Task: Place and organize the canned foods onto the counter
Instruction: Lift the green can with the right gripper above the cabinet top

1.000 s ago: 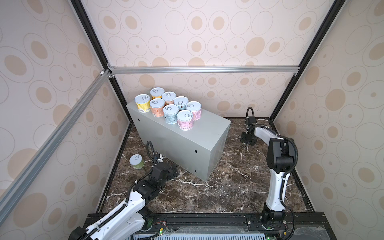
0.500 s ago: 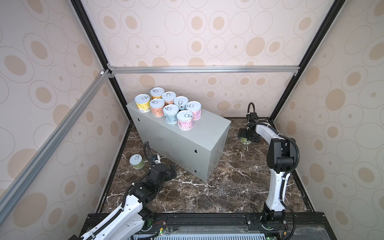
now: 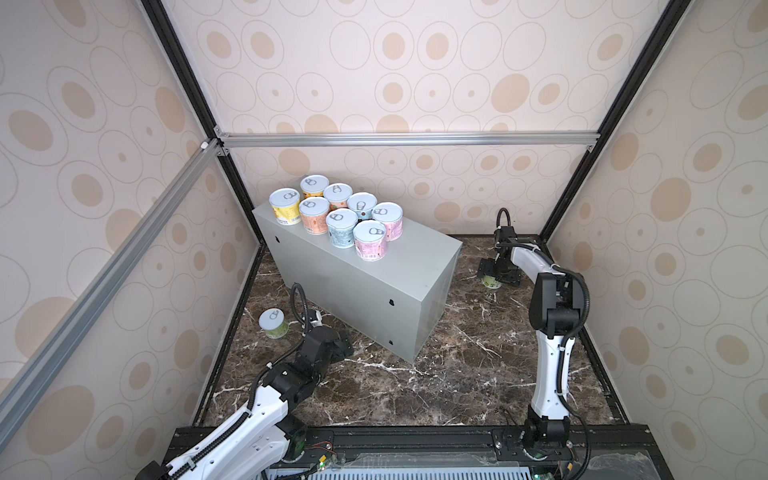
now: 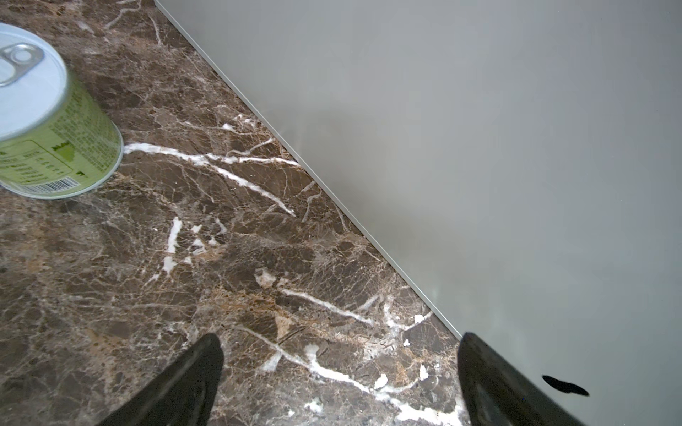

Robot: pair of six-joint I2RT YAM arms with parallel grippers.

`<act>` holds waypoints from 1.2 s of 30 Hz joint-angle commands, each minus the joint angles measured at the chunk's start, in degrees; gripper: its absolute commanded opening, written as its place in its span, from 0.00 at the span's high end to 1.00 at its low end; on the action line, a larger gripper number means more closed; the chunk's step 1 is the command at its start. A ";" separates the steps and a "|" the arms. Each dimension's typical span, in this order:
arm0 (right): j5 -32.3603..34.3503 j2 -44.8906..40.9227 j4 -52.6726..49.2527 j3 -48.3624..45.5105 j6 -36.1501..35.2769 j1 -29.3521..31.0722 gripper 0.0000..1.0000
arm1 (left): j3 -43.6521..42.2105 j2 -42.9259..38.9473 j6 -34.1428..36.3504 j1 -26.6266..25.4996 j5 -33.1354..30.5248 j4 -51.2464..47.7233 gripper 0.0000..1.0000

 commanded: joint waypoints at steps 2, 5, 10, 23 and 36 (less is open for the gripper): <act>-0.36 1.75 -3.08 2.98 -0.97 -0.12 0.00 | 2.18 -0.22 0.83 0.48 -0.86 -0.25 0.01; -0.38 3.13 -4.31 5.13 -1.04 -0.13 0.03 | 1.88 -0.78 0.78 0.53 -0.98 -0.38 0.01; -1.04 4.79 -5.71 7.39 -0.96 -0.13 0.10 | 1.62 -1.85 0.60 0.49 -1.11 -1.42 0.01; -1.00 2.93 -6.91 6.79 -0.89 -0.19 0.36 | 1.91 -4.68 0.46 0.68 -1.40 -3.00 0.01; -2.41 -10.66 -3.20 -3.38 -1.02 -0.13 0.45 | 5.73 -7.55 3.12 0.66 -2.33 -5.83 0.01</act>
